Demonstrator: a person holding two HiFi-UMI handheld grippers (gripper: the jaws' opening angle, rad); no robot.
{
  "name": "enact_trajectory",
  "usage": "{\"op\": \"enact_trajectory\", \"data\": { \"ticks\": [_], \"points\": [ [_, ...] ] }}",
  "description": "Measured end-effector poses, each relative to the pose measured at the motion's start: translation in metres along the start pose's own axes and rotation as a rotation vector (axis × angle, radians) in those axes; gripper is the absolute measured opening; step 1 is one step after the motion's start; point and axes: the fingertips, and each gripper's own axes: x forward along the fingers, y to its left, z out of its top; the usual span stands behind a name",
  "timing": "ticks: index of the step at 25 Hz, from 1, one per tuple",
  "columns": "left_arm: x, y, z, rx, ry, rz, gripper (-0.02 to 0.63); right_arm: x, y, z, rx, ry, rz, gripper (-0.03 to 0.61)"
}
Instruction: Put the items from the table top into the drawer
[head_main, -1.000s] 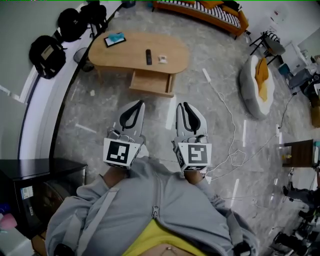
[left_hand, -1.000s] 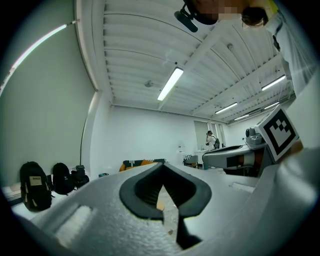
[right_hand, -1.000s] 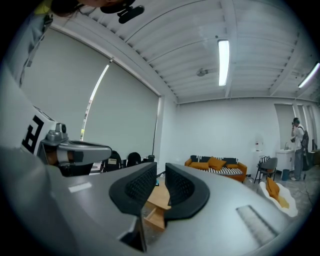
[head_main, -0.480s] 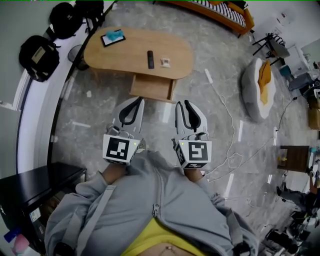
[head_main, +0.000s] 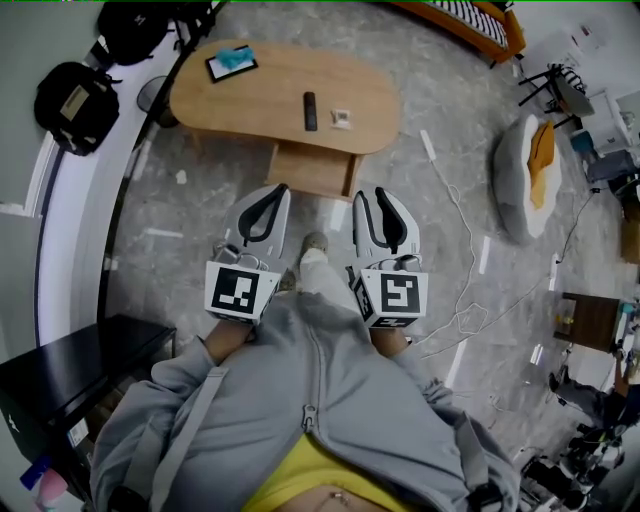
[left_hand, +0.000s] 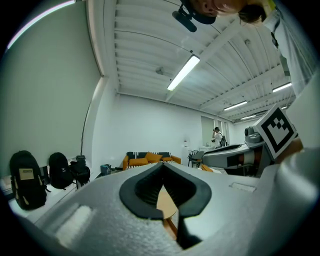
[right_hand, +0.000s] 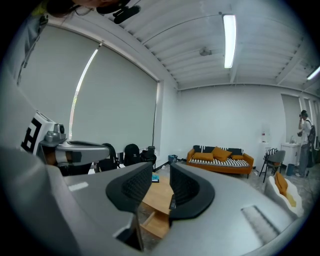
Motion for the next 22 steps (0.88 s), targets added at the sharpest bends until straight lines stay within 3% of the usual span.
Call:
{"op": "enact_trajectory", "data": {
  "ticks": [8,22],
  "points": [
    [0.058,0.028,-0.006,0.005,0.002,0.004,0.006,0.067,-0.027,-0.003,0.007,-0.002,0.017,0.112],
    [0.236,0.102,-0.003,-0.002,0.010,0.018,0.006,0.251,-0.115,-0.003,0.003,0.062,0.080,0.120]
  ]
}}
